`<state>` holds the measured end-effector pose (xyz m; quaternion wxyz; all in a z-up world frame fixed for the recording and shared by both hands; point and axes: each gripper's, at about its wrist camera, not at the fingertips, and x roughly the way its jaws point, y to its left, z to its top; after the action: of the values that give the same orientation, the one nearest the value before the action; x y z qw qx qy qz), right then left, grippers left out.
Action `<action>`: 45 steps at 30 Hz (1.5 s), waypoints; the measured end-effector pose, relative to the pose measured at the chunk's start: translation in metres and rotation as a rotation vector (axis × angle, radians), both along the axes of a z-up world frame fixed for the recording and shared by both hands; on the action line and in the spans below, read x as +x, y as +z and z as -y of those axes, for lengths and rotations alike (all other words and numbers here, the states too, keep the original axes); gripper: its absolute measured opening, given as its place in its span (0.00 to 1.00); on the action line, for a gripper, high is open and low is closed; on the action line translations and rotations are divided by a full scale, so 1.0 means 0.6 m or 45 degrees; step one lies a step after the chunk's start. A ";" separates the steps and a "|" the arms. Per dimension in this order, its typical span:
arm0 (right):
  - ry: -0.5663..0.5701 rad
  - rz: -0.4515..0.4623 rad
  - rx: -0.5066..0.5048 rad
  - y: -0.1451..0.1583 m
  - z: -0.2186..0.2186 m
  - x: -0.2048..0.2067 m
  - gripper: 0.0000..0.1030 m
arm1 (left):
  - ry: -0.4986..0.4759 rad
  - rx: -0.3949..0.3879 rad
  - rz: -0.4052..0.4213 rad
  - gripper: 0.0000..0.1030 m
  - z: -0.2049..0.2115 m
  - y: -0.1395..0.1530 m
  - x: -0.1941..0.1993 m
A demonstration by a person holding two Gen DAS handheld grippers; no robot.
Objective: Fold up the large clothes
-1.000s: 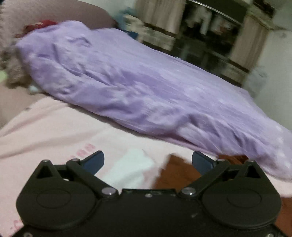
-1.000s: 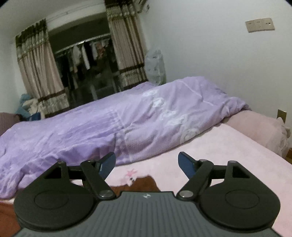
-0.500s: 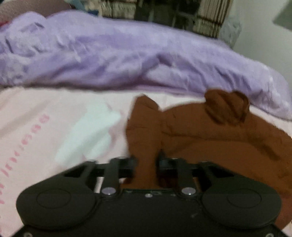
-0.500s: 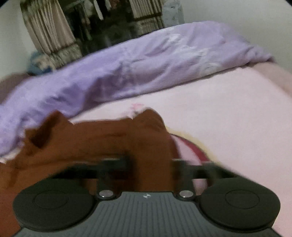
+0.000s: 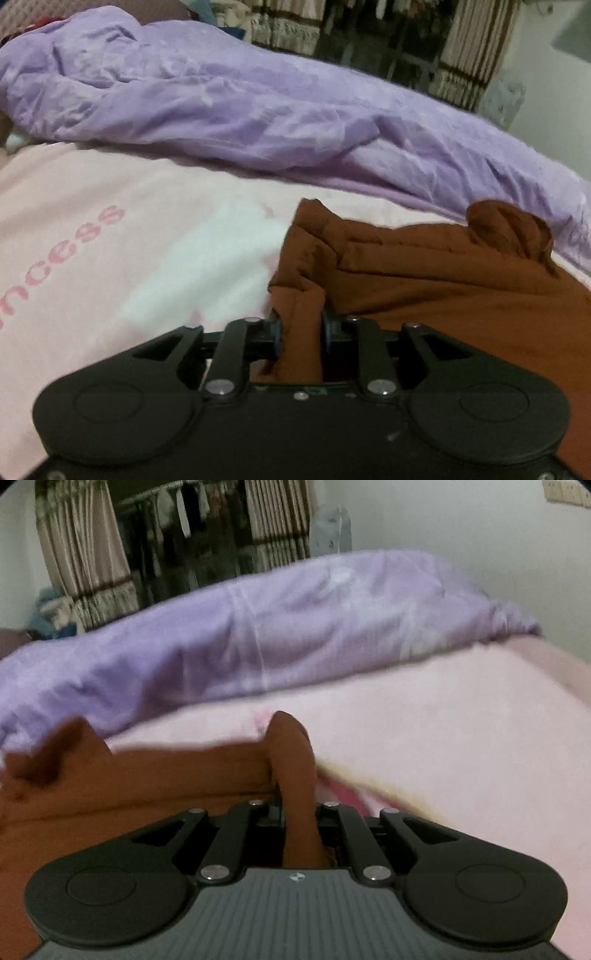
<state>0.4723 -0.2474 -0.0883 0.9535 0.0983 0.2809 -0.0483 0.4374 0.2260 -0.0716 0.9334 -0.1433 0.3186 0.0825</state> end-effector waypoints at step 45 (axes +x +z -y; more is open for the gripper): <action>-0.022 -0.055 0.427 0.019 0.092 -0.359 0.16 | -0.022 -0.158 -0.104 0.25 -0.011 0.008 -0.294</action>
<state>0.2569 -0.3027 -0.0770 0.9169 0.2576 0.3048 -0.0112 0.2607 0.2326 -0.0668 0.9096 -0.1947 0.3620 0.0602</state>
